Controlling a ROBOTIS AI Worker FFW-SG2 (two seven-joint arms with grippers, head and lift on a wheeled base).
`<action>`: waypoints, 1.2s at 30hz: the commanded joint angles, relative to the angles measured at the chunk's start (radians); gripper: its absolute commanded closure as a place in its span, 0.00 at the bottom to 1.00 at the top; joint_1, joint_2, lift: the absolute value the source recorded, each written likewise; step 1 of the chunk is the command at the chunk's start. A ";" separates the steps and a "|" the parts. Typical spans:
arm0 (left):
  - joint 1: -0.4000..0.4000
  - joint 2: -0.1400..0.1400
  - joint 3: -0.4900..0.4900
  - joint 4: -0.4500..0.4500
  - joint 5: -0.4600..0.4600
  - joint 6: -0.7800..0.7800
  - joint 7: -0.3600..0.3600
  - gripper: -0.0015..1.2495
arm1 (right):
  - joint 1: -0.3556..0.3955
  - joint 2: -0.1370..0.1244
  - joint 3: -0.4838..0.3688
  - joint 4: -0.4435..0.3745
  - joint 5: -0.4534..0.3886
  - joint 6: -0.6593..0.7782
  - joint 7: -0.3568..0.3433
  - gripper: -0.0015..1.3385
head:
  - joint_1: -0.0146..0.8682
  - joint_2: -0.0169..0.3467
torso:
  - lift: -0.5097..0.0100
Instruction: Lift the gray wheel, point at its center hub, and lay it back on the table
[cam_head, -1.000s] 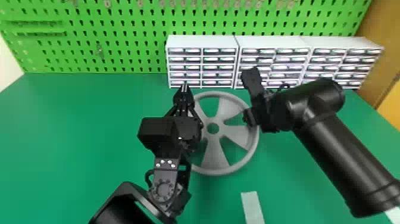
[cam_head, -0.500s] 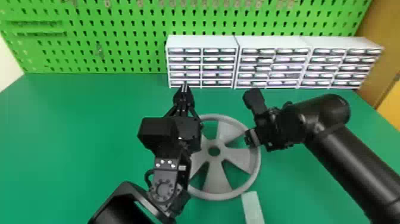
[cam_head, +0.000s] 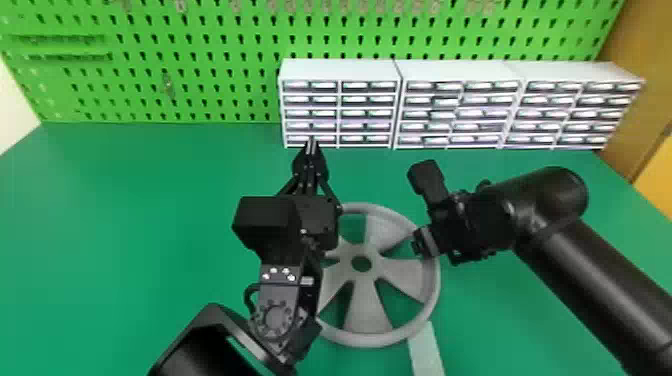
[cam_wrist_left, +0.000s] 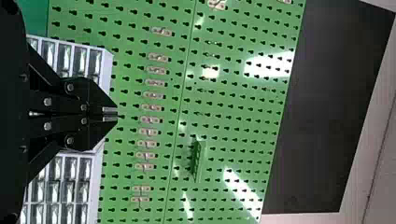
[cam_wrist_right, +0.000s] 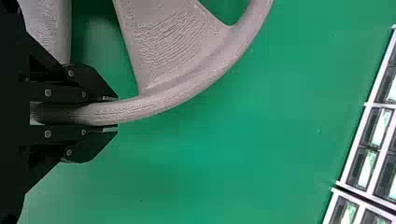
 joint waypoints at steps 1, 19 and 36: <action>0.000 0.000 0.000 0.000 0.001 0.000 0.000 0.95 | 0.005 0.001 0.008 0.014 -0.003 -0.010 0.001 0.97 | 0.80 0.18 | 0.80; -0.002 0.000 -0.003 0.000 0.003 -0.002 0.000 0.95 | 0.011 0.001 0.015 0.034 -0.007 -0.032 0.008 0.97 | 0.80 0.18 | 0.80; -0.002 0.000 -0.001 0.000 0.012 -0.002 0.000 0.95 | 0.019 0.001 -0.008 0.057 -0.043 -0.047 0.008 0.76 | 0.80 0.18 | 0.80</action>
